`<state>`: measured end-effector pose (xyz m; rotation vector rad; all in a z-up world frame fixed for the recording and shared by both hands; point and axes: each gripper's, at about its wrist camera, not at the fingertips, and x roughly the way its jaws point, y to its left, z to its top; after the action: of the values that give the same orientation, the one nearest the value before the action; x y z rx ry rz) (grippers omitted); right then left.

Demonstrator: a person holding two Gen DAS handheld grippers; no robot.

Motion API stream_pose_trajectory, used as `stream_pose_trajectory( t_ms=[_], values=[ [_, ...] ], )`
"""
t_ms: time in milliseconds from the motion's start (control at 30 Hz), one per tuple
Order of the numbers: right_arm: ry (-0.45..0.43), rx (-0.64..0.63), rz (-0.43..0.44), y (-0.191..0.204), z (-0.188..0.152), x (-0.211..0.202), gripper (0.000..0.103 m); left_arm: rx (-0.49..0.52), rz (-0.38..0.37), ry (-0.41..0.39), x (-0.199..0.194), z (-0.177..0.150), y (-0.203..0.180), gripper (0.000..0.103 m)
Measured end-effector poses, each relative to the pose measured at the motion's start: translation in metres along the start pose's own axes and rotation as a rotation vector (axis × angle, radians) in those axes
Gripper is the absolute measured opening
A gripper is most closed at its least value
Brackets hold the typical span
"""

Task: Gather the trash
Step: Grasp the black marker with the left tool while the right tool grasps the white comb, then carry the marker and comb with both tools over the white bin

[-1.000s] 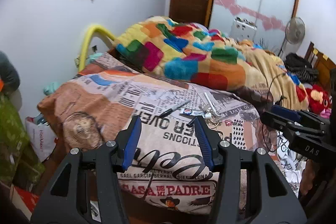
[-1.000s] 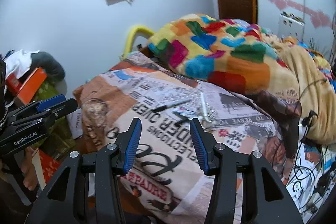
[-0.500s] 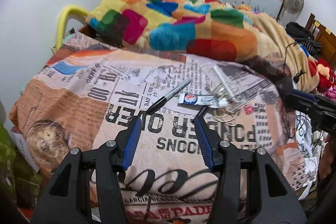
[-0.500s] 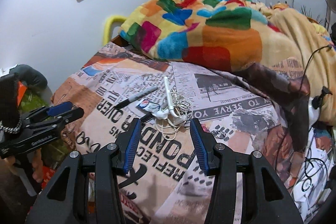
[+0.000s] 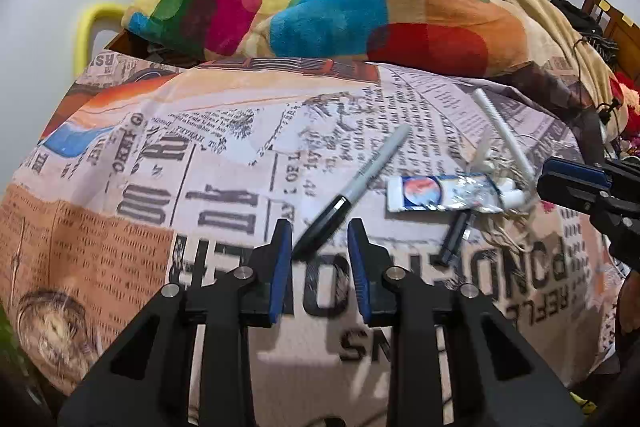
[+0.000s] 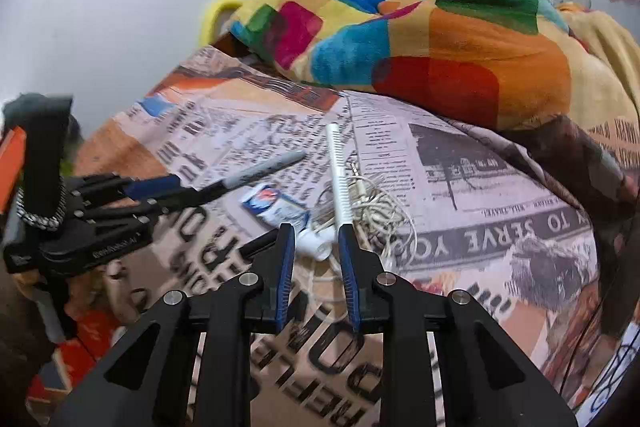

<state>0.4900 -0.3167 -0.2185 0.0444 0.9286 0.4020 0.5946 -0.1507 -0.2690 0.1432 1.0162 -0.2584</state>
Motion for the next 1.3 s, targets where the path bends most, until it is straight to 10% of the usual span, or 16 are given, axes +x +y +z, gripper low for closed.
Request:
stream_pose_trajectory(
  t_ms=[767,1300],
  values=[
    [-0.112,0.113,0.05,-0.018,0.004,-0.036,0.009,-0.131,-0.153,0.041,-0.007,-0.048,-0.026,0.011],
    [-0.1,0.175,0.079,-0.036,-0.019,-0.069,0.009,-0.061,-0.048,0.084,0.006,-0.028,-0.053,0.013]
  ],
)
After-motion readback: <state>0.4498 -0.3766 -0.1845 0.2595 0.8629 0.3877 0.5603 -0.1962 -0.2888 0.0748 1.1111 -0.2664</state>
